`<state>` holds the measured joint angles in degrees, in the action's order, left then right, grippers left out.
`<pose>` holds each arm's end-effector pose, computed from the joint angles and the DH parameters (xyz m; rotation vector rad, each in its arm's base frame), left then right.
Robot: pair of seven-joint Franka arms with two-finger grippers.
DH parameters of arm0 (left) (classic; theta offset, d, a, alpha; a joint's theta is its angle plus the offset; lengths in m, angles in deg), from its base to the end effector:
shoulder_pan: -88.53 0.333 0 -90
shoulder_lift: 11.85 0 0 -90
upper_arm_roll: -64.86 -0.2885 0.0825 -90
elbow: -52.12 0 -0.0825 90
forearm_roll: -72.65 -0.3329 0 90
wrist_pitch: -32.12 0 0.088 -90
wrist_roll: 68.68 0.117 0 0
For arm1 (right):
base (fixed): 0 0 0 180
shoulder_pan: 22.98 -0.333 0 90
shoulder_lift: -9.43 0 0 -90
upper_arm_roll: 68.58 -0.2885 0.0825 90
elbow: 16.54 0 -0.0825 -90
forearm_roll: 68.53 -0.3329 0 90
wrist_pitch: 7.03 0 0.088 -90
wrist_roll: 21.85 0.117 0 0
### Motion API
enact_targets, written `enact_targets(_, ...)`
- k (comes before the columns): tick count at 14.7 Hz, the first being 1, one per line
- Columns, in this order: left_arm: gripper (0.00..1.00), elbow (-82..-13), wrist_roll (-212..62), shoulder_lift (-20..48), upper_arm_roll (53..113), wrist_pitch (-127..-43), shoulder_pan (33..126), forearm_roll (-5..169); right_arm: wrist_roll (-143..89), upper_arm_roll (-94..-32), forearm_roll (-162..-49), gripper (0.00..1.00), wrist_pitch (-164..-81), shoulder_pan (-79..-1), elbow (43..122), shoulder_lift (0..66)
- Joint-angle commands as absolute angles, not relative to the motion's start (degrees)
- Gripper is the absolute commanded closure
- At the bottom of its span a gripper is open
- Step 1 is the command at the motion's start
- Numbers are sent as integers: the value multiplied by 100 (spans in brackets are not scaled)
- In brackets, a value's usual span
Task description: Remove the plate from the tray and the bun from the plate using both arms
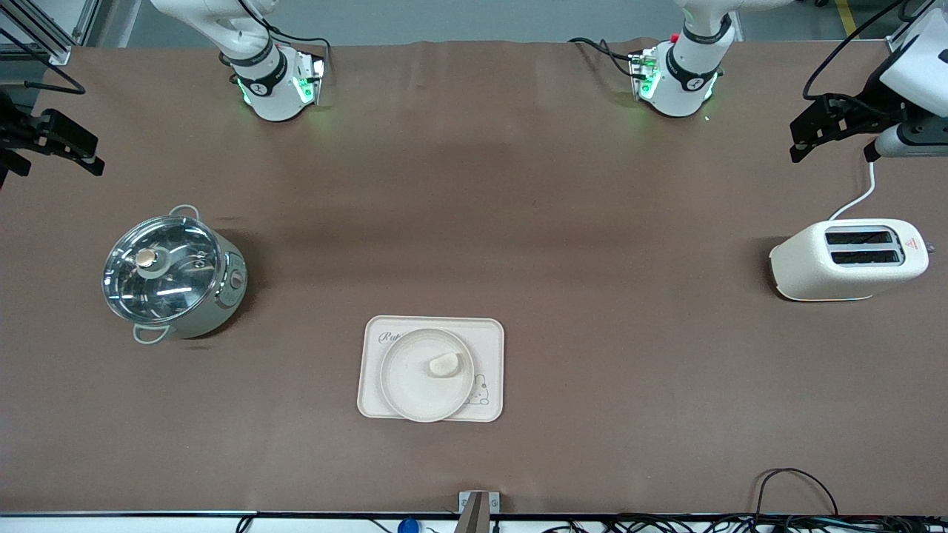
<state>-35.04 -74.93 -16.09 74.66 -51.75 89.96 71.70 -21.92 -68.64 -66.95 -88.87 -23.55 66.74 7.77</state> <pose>0.4662 -0.0701 0.6337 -3.1141 0.0541 -0.0297 0.4799 0.0017 0.6373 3.1143 0.0128 0.0062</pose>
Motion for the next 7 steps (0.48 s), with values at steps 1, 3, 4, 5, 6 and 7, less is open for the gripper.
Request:
enact_targets(1, 0, -3349, -7439, -1536, 7514, -5068, 9020, 7142, -2106, -6771, -6642, 0, -8947, -2316, 6758, 697)
enact_targets(3, 0, -3349, -7430, -1519, 7514, -5068, 9029, 7142, -2106, -6726, -6642, 0, -8947, -2316, 6749, 706)
enact_targets(4, 0, -3349, -7430, -1510, 7505, -5068, 9046, 7133, -2124, -6726, -6642, 0, -8947, -2307, 6749, 706)
enact_targets(5, 0, -3349, -7421, -1510, 7479, -5068, 9055, 7142, -2132, -6665, -6642, 0, -8964, -2316, 6749, 706)
enact_targets(6, 0, -3349, -7421, -1510, 7479, -5068, 9064, 7150, -2159, -6613, -6642, 0, -9008, -2316, 6757, 714)
enact_targets(7, 0, -3349, -7421, -1501, 7470, -5068, 9055, 7150, -2176, -6568, -6633, 0, -9017, -2316, 6749, 714)
